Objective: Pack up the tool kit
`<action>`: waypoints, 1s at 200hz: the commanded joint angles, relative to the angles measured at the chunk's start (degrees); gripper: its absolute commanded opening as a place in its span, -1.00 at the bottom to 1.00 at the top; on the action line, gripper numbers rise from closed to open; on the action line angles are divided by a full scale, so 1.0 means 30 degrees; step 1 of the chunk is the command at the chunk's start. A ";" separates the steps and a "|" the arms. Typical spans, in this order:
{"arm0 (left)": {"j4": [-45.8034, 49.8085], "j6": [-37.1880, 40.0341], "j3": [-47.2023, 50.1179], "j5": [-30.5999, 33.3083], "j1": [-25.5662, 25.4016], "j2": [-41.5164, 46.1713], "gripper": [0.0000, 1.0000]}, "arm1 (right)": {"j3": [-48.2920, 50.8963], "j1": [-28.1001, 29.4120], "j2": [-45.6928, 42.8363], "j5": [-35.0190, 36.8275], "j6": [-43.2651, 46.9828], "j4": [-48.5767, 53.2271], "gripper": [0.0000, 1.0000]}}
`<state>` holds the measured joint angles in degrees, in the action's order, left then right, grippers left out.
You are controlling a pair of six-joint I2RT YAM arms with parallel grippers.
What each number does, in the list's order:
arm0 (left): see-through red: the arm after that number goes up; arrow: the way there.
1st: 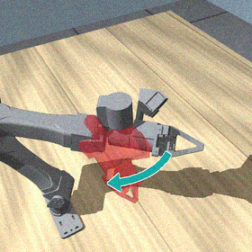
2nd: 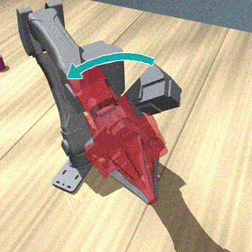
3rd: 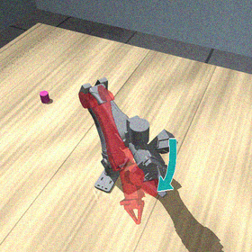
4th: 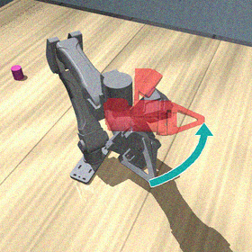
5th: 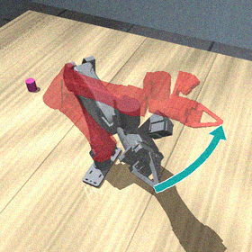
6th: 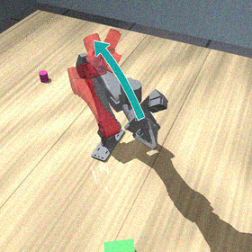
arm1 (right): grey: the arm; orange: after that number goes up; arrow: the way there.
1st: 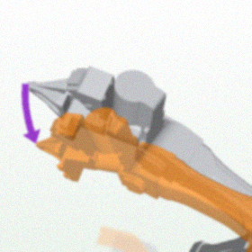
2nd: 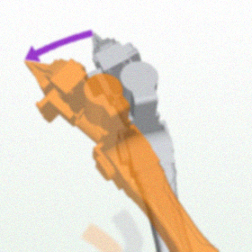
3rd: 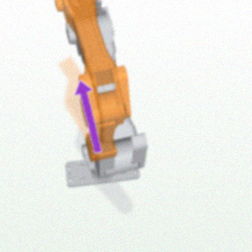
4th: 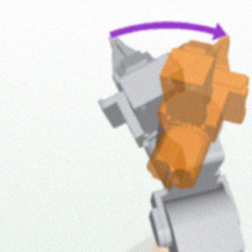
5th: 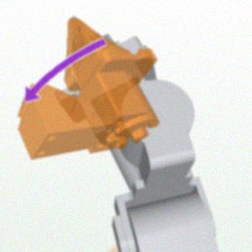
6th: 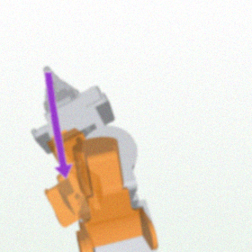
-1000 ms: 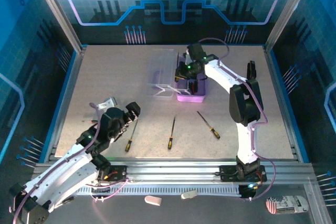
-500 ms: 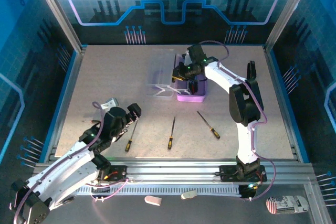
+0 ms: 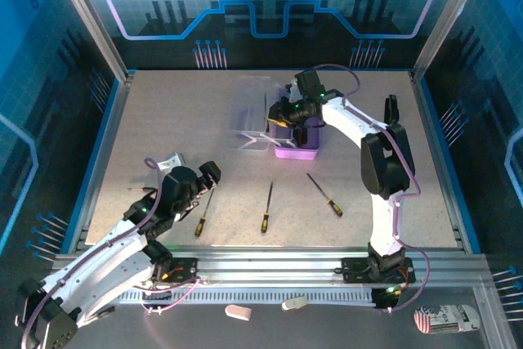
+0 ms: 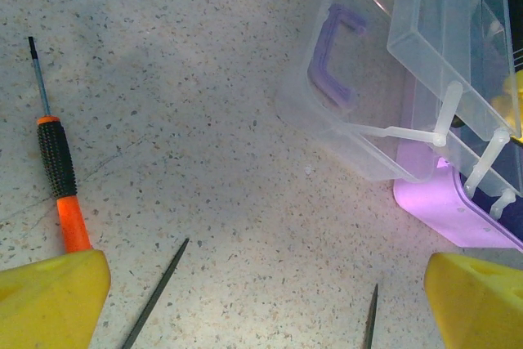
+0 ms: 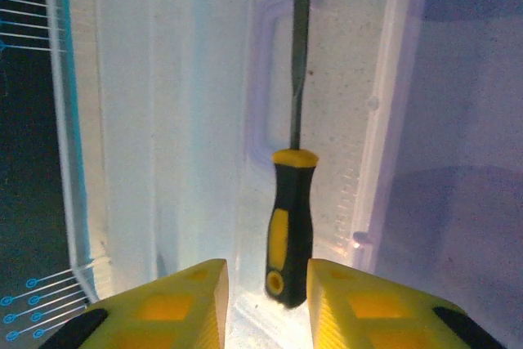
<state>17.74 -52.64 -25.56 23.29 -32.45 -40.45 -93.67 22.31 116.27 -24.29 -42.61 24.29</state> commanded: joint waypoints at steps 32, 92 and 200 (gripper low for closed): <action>-0.1224 -0.0218 -0.0239 -0.0623 0.0133 -0.0317 0.99 | 0.1462 -0.0344 -0.3537 0.0645 0.1276 -0.0251 -0.37; -0.3507 0.0339 -0.0569 -0.2036 0.0139 -0.2703 0.98 | 0.7620 -0.0267 -0.9196 0.4648 0.4257 0.0978 -0.35; -0.9748 0.0547 -0.2517 -0.7418 0.0111 -1.0616 0.97 | 1.5977 -0.0191 -1.4889 0.8605 0.5839 0.5274 -0.24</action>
<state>-5.23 -51.99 -30.13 7.99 -32.40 -69.12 -48.23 21.69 71.88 -0.01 -25.93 36.40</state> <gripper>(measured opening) 0.990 0.381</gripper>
